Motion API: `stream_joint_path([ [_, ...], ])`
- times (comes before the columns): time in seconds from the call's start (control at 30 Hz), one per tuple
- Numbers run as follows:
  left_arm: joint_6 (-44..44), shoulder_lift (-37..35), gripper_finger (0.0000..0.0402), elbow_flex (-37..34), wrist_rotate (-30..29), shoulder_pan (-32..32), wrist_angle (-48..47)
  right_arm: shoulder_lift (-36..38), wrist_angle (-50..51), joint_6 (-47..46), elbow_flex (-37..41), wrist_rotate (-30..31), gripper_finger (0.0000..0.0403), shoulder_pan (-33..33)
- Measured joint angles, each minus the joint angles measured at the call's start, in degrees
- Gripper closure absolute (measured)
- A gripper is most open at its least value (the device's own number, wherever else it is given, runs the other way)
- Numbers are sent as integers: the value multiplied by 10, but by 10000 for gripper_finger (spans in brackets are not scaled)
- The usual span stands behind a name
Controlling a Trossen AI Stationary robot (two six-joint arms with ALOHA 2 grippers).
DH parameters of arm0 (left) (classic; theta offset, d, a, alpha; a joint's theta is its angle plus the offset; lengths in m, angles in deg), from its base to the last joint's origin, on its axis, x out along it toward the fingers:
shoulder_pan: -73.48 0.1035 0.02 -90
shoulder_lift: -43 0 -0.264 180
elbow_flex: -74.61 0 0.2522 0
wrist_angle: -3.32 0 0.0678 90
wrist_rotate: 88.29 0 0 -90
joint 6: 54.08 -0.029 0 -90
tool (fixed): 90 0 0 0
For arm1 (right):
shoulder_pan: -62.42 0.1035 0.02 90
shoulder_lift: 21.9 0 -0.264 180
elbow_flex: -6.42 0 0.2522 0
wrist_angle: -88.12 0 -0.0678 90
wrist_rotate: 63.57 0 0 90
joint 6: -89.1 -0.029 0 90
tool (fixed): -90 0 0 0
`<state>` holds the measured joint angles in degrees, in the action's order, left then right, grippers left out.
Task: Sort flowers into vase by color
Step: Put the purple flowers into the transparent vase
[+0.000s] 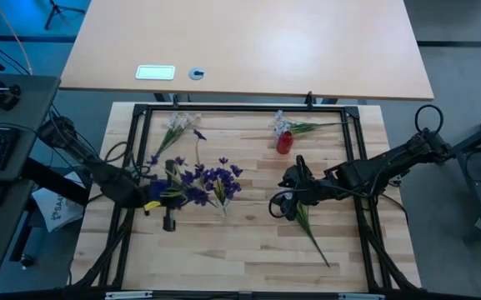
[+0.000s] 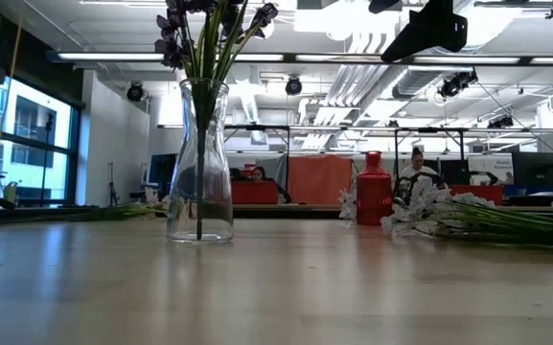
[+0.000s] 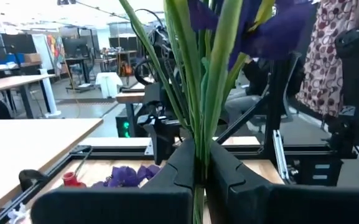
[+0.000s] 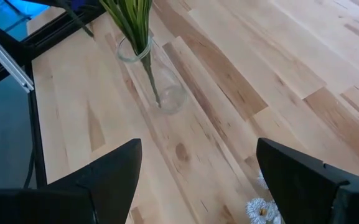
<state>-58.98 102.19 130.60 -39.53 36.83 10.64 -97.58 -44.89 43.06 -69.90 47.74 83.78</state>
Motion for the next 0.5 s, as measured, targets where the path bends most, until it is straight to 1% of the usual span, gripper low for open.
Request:
stream_joint_path([
  [0.1, -1, 0, 401, -14, 11, 10, 28, 0, 0, 0, 0, -2, 89, 0],
  [0.2, 14, 1, 401, -31, 22, 26, 23, 0, 2, 0, 0, -2, 89, 0],
  [0.4, 21, 1, 401, -52, 16, 52, 28, 0, 3, 0, 0, -2, 89, 0],
  [0.5, 31, 1, 401, -58, 25, 64, 27, 0, 2, 0, 0, -2, 89, 0],
])
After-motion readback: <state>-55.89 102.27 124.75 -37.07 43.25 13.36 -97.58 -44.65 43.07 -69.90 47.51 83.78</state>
